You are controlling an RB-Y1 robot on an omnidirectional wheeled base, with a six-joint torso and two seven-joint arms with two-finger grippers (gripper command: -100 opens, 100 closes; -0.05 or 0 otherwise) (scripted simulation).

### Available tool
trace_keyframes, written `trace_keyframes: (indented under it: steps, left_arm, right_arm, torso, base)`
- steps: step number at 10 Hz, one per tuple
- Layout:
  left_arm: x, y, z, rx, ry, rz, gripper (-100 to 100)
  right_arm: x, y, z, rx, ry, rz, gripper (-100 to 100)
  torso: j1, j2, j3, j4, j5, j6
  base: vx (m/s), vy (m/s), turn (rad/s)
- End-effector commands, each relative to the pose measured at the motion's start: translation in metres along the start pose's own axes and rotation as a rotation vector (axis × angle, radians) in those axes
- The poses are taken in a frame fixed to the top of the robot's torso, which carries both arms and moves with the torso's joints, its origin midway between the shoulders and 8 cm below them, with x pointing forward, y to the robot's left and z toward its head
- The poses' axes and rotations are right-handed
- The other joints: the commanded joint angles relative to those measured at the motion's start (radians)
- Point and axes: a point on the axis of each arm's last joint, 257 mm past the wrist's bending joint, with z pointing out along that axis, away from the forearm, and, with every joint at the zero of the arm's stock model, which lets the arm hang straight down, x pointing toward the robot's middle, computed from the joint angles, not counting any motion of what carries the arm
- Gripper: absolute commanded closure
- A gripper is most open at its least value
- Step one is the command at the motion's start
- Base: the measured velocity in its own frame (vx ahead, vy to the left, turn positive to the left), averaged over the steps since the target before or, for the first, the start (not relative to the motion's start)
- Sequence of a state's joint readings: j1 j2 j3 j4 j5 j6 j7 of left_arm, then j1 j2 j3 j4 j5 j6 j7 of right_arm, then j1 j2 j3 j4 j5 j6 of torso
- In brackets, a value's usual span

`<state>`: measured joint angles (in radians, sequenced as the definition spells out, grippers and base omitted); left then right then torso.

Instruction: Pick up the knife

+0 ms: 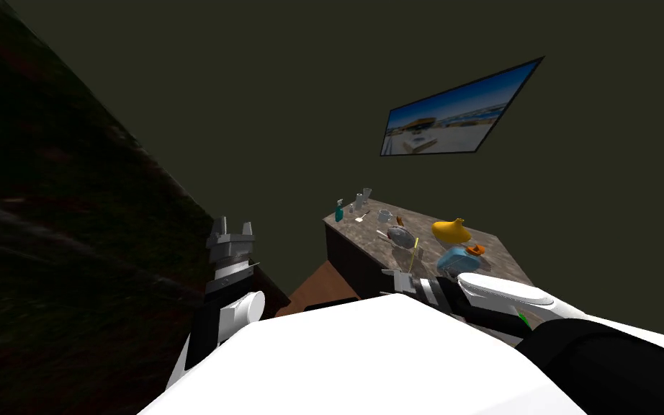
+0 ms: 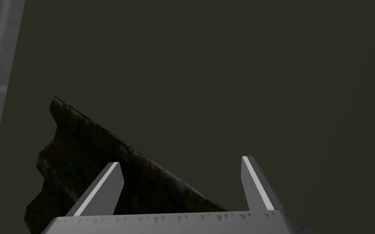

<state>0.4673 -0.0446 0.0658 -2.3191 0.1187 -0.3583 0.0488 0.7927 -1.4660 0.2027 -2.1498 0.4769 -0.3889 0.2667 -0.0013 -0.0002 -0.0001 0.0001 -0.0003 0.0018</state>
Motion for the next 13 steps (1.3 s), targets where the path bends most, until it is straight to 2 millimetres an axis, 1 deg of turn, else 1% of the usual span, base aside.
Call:
trace_keyframes:
  steps: [1, 2, 4, 5, 6, 7, 8, 9, 11, 12, 13]
  left_arm:
    - [0.000, 0.000, 0.000, 0.000, 0.000, 0.000, 0]
    - [0.000, 0.000, 0.000, 0.000, 0.000, 0.000, 0]
    - [0.000, 0.000, 0.000, 0.000, 0.000, 0.000, 0]
    - [0.000, 0.000, 0.000, 0.000, 0.000, 0.000, 0]
    - [0.000, 0.000, 0.000, 0.000, 0.000, 0.000, 0]
    - [0.000, 0.000, 0.000, 0.000, 0.000, 0.000, 0]
    - [0.000, 0.000, 0.000, 0.000, 0.000, 0.000, 0]
    - [0.000, 0.000, 0.000, 0.000, 0.000, 0.000, 0]
    - [0.000, 0.000, 0.000, 0.000, 0.000, 0.000, 0]
    - [0.000, 0.000, 0.000, 0.000, 0.000, 0.000, 0]
    - [0.000, 0.000, 0.000, 0.000, 0.000, 0.000, 0]
  right_arm:
    - [0.005, -0.001, -0.005, -0.008, 0.031, -0.023, -100]
    - [0.026, -0.006, -0.013, -0.001, 0.096, -0.066, -100]
    - [0.029, -0.008, -0.017, -0.016, 0.133, -0.092, -100]
    - [0.049, -0.014, -0.027, -0.012, 0.198, -0.138, -100]
    - [0.051, -0.015, -0.031, -0.024, 0.226, -0.159, -100]
    - [0.069, -0.022, -0.041, -0.023, 0.290, -0.208, -100]
    - [0.071, -0.024, -0.045, -0.037, 0.319, -0.231, -100]
    - [0.087, -0.032, -0.057, -0.038, 0.379, -0.280, -100]
    - [0.088, -0.035, -0.063, -0.057, 0.415, -0.310, -100]
    - [0.102, -0.044, -0.075, -0.062, 0.474, -0.363, -100]
    - [0.103, -0.046, -0.078, -0.075, 0.498, -0.384, -100]
  torso:
    - [0.000, 0.000, 0.000, 0.000, 0.000, 0.000]
    - [0.000, 0.000, 0.000, 0.000, 0.000, 0.000]
    - [0.000, 0.000, 0.000, 0.000, 0.000, 0.000]
    - [0.000, 0.000, 0.000, 0.000, 0.000, 0.000]
    - [0.000, 0.000, 0.000, 0.000, 0.000, -0.001]
    - [0.000, 0.000, 0.000, 0.000, 0.000, 0.000]
    - [0.000, 0.000, 0.000, 0.000, 0.000, 0.000]
    - [-0.001, 0.000, 0.000, 0.000, 0.000, 0.000]
    - [-0.001, 0.000, 0.000, 0.000, 0.000, 0.000]
    - [0.000, 0.000, 0.000, 0.000, 0.000, 0.001]
    - [0.000, 0.000, 0.000, 0.000, 0.000, 0.000]
  base:
    - [0.004, -0.008, 0.002]
    - [0.003, -0.008, 0.162]
    - [0.002, -0.010, 0.071]
    - [0.005, -0.009, 0.184]
    - [0.003, -0.017, 0.111]
    - [0.002, -0.019, 0.189]
    - [0.004, -0.022, 0.083]
    - [0.005, -0.024, 0.149]
    - [0.002, -0.018, 0.035]
    - [0.000, -0.014, 0.144]
    - [0.000, -0.020, 0.087]
